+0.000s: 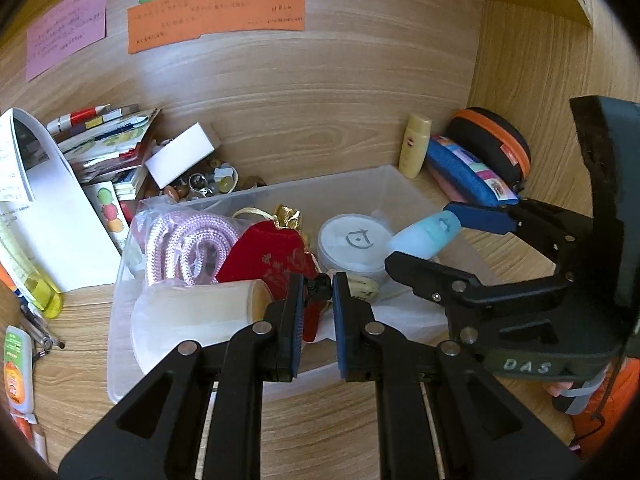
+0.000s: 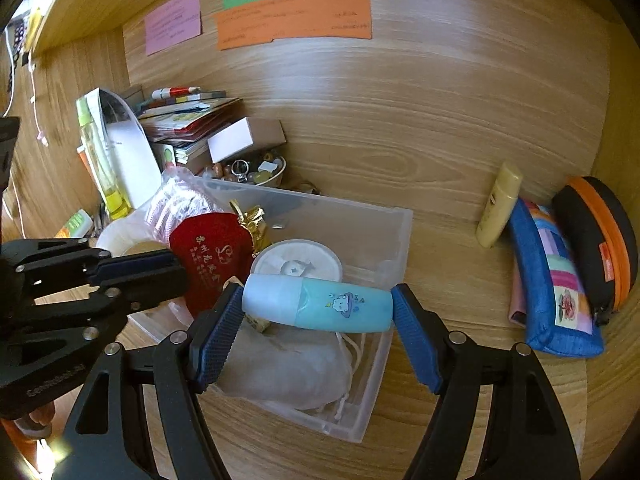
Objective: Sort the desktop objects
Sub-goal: 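Carry the black piece and blue tube into the bin and open both grippers, then withdraw both open grippers away from the bin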
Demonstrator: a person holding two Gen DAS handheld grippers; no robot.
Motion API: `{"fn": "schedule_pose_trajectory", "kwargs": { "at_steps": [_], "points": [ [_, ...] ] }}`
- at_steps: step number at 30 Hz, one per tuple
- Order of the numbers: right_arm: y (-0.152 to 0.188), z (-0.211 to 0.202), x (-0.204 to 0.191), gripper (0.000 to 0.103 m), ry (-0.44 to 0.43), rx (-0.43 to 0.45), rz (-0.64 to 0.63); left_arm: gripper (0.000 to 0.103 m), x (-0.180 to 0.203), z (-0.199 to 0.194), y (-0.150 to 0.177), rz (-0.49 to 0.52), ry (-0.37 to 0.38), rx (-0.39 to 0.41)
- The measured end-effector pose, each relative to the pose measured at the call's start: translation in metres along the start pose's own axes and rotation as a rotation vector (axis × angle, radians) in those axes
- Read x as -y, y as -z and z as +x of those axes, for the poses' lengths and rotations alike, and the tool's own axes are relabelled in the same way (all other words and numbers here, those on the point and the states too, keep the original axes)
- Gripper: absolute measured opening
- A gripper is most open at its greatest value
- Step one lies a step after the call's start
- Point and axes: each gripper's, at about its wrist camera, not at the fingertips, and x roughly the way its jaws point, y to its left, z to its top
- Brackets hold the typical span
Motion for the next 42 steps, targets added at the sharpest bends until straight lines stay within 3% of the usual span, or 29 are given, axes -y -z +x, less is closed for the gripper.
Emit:
{"fn": "schedule_pose_trajectory", "kwargs": {
  "at_steps": [10,16,18,25,31,36,42],
  "points": [
    [0.002,0.002,-0.005,0.076,0.019,-0.001,-0.044,0.017,-0.005,-0.003,0.000,-0.029,0.022,0.000],
    [-0.002,-0.008,0.000,0.077,0.023,0.026,-0.022,0.036,0.002,-0.015,-0.003,-0.014,0.023,0.029],
    [-0.004,-0.012,0.003,0.078,0.024,0.034,-0.011,0.053,0.003,-0.021,-0.004,-0.009,0.007,0.052],
    [-0.006,-0.029,0.011,0.083,0.007,0.047,0.028,0.058,0.008,-0.042,-0.003,0.003,-0.021,0.091],
    [-0.001,-0.046,0.009,0.092,-0.018,0.039,0.055,0.072,0.010,-0.064,0.004,-0.001,-0.067,0.130],
    [0.004,-0.066,0.004,0.102,-0.033,0.058,0.080,0.095,0.009,-0.088,0.015,-0.017,-0.110,0.169],
    [0.010,-0.096,-0.006,0.103,0.009,0.111,0.089,0.100,0.009,-0.116,0.026,-0.036,-0.144,0.199]
  ]
}}
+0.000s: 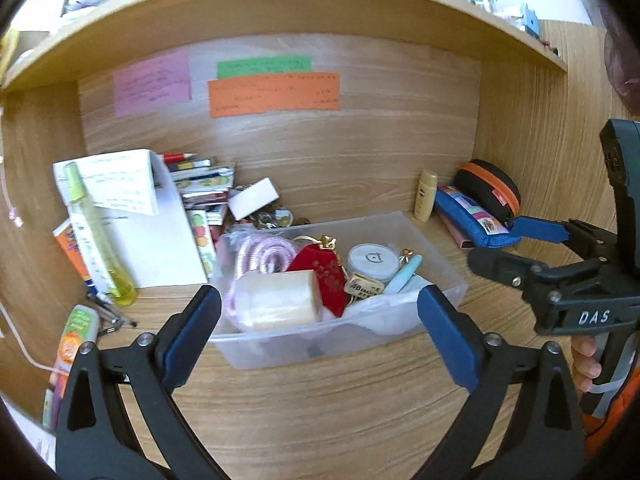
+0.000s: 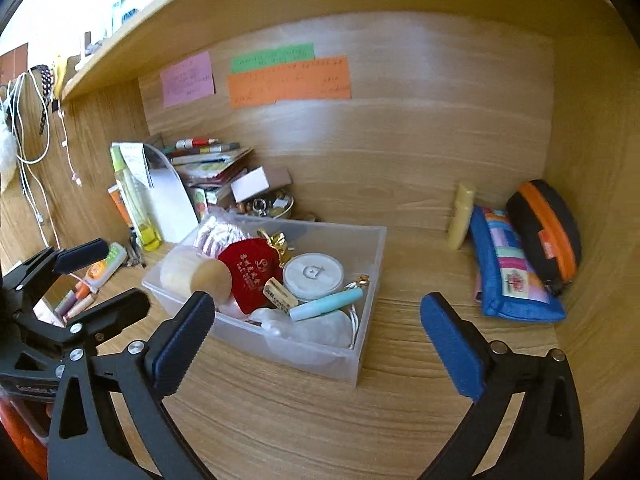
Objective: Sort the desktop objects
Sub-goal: 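Withdraw both open grippers away from the bin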
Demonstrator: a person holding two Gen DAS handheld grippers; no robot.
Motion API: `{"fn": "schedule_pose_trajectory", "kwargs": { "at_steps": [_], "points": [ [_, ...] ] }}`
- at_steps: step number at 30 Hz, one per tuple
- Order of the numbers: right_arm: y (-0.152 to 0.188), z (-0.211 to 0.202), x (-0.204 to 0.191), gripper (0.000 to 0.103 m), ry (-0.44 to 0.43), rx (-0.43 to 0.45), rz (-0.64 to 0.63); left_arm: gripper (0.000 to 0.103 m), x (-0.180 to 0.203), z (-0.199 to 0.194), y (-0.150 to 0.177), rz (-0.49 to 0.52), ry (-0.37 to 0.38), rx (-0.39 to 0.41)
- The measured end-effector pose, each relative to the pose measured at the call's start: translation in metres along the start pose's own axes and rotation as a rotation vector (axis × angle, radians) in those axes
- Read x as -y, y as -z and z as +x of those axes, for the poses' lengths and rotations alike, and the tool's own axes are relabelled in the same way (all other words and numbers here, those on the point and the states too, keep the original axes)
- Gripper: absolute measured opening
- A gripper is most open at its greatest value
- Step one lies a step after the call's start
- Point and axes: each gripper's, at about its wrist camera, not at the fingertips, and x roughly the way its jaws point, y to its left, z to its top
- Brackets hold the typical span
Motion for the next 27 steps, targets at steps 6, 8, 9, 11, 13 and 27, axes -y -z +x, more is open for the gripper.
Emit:
{"fn": "schedule_pose_trajectory", "kwargs": {
  "at_steps": [6,8,9,11,13,27],
  "points": [
    [0.009,-0.028,-0.010,0.103,0.078,0.047,-0.004,0.102,-0.007,-0.026,0.007,-0.040,-0.069,0.055],
    [0.013,-0.037,-0.013,0.103,0.102,0.073,-0.011,0.102,-0.010,-0.030,0.009,-0.062,-0.065,0.063],
    [0.015,-0.041,-0.015,0.103,0.114,0.089,-0.007,0.102,-0.010,-0.032,0.009,-0.069,-0.068,0.063],
    [0.017,-0.047,-0.019,0.103,0.129,0.106,-0.003,0.102,-0.010,-0.036,0.011,-0.073,-0.079,0.073],
    [0.020,-0.053,-0.024,0.103,0.136,0.122,-0.005,0.102,-0.008,-0.039,0.012,-0.066,-0.091,0.080],
    [0.043,-0.047,-0.038,0.103,0.156,0.068,-0.067,0.102,0.000,-0.044,0.023,-0.047,-0.095,0.133]
  ]
}}
